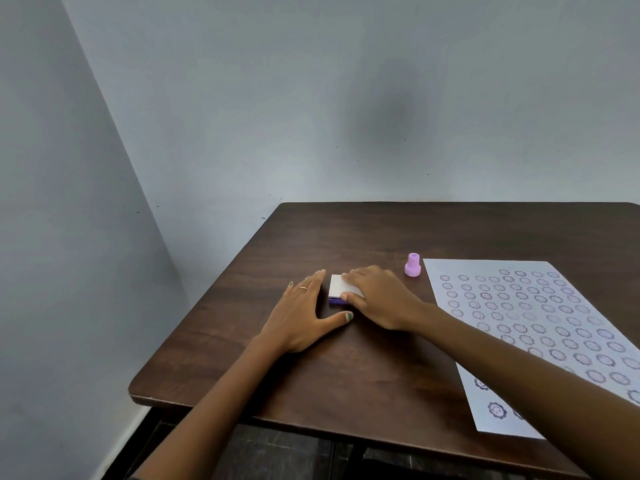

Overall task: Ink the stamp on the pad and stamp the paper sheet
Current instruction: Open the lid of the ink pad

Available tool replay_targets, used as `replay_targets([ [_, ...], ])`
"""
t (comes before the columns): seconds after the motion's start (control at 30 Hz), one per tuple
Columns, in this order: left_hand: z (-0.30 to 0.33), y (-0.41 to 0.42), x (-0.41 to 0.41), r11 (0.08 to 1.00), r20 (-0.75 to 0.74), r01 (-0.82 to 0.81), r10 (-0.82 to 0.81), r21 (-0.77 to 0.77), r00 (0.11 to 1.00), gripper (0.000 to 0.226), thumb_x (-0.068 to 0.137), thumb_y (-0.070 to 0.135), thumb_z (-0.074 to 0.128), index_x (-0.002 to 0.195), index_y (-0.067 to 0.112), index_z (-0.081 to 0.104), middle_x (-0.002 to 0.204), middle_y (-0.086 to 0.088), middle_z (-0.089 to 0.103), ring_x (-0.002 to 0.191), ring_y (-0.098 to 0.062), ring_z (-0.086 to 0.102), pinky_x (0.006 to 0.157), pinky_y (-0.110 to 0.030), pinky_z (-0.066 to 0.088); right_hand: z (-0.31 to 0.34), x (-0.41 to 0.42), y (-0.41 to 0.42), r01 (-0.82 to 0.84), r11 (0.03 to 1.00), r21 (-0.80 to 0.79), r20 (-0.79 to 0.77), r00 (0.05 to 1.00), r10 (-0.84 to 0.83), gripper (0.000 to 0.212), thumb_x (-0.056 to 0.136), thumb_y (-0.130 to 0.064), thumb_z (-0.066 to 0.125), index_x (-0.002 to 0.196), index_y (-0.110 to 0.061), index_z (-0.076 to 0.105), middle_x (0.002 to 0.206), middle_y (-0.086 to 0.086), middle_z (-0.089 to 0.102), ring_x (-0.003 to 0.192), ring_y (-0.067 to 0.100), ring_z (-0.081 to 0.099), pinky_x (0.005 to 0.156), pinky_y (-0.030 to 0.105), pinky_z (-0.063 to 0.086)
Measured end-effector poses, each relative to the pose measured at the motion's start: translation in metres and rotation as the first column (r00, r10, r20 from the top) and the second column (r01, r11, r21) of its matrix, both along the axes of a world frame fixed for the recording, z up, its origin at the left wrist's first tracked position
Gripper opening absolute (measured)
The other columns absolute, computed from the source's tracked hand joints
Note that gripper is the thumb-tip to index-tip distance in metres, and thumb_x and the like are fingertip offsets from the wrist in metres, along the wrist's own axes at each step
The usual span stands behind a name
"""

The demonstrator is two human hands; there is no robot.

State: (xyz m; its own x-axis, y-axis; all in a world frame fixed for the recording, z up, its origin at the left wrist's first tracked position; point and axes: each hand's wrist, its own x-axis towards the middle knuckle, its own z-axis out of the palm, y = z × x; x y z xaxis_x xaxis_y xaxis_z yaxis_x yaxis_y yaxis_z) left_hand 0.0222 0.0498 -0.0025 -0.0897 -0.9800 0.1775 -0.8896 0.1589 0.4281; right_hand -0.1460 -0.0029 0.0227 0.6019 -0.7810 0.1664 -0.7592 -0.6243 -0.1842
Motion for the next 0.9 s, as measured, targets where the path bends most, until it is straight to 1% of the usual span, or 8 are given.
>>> replay_targets([
  [0.17, -0.002, 0.018, 0.008, 1.000, -0.018, 0.022, -0.023, -0.008, 1.000, 0.093, 0.078, 0.067, 0.052, 0.149, 0.022, 0.015, 0.157, 0.003, 0.023, 0.143, -0.010, 0.018, 0.118, -0.034, 0.007, 0.002, 0.001, 0.022, -0.046, 0.999, -0.003, 0.023, 0.999, 0.046, 0.048, 0.092, -0.042, 0.041, 0.132, -0.015, 0.044, 0.137, 0.006, 0.050, 0.123, 0.025, 0.041, 0.098, 0.039, 0.031],
  [0.27, -0.002, 0.026, 0.013, 0.999, -0.039, 0.034, -0.034, -0.008, 0.999, 0.092, 0.076, 0.068, 0.054, 0.148, 0.025, 0.018, 0.156, 0.004, 0.026, 0.143, -0.010, 0.021, 0.119, -0.037, 0.010, 0.003, 0.001, 0.032, -0.072, 0.997, -0.004, 0.037, 0.997, 0.072, 0.049, 0.090, -0.045, 0.044, 0.130, -0.017, 0.047, 0.133, 0.005, 0.053, 0.119, 0.024, 0.043, 0.097, 0.040, 0.031],
  [0.43, -0.003, 0.032, 0.017, 0.999, -0.035, 0.042, -0.043, -0.017, 0.998, 0.088, 0.072, 0.070, 0.055, 0.144, 0.028, 0.029, 0.153, 0.007, 0.033, 0.141, -0.009, 0.025, 0.118, -0.040, 0.018, 0.003, 0.004, 0.041, -0.102, 0.995, 0.007, 0.052, 0.993, 0.101, 0.050, 0.088, -0.048, 0.046, 0.130, -0.020, 0.048, 0.132, 0.001, 0.053, 0.117, 0.021, 0.042, 0.095, 0.039, 0.030],
  [0.53, -0.002, 0.034, 0.017, 0.998, -0.046, 0.042, -0.043, -0.039, 0.998, 0.081, 0.075, 0.065, 0.058, 0.142, 0.029, 0.034, 0.150, 0.007, 0.037, 0.139, -0.010, 0.029, 0.116, -0.038, 0.022, 0.006, 0.001, 0.041, -0.111, 0.991, 0.076, 0.079, 0.991, 0.105, 0.051, 0.089, -0.049, 0.045, 0.131, -0.021, 0.046, 0.136, 0.000, 0.051, 0.121, 0.021, 0.040, 0.098, 0.040, 0.029],
  [0.63, -0.001, 0.033, 0.017, 0.998, -0.052, 0.035, -0.038, -0.052, 0.998, 0.077, 0.076, 0.062, 0.060, 0.141, 0.028, 0.036, 0.149, 0.006, 0.040, 0.136, -0.010, 0.033, 0.114, -0.036, 0.025, 0.014, -0.009, 0.039, -0.116, 0.980, 0.162, 0.138, 0.986, 0.094, 0.052, 0.086, -0.049, 0.051, 0.131, -0.024, 0.046, 0.138, -0.001, 0.048, 0.125, 0.020, 0.038, 0.105, 0.043, 0.029],
  [0.73, -0.001, 0.033, 0.016, 0.999, -0.043, 0.026, -0.028, -0.048, 0.999, 0.077, 0.076, 0.063, 0.059, 0.141, 0.030, 0.036, 0.149, 0.007, 0.039, 0.137, -0.010, 0.032, 0.115, -0.035, 0.025, 0.019, -0.024, 0.035, -0.116, 0.971, 0.211, 0.110, 0.989, 0.094, 0.056, 0.079, -0.049, 0.061, 0.128, -0.026, 0.049, 0.135, -0.001, 0.047, 0.124, 0.020, 0.038, 0.106, 0.045, 0.031],
  [0.83, -0.001, 0.033, 0.016, 0.999, -0.034, 0.026, -0.027, -0.039, 0.999, 0.077, 0.076, 0.066, 0.057, 0.141, 0.032, 0.035, 0.149, 0.009, 0.038, 0.138, -0.008, 0.028, 0.115, -0.034, 0.023, 0.017, -0.036, 0.033, -0.132, 0.962, 0.238, 0.119, 0.987, 0.105, 0.059, 0.075, -0.045, 0.068, 0.127, -0.026, 0.050, 0.130, -0.001, 0.049, 0.119, 0.016, 0.041, 0.102, 0.035, 0.035],
  [0.9, -0.002, 0.033, 0.017, 0.999, -0.029, 0.028, -0.029, -0.035, 0.999, 0.077, 0.076, 0.067, 0.056, 0.141, 0.033, 0.034, 0.150, 0.009, 0.037, 0.139, -0.008, 0.027, 0.115, -0.032, 0.022, 0.014, -0.038, 0.033, -0.147, 0.964, 0.222, 0.143, 0.983, 0.117, 0.058, 0.074, -0.042, 0.070, 0.126, -0.025, 0.051, 0.129, -0.001, 0.052, 0.113, 0.011, 0.042, 0.094, 0.025, 0.035],
])
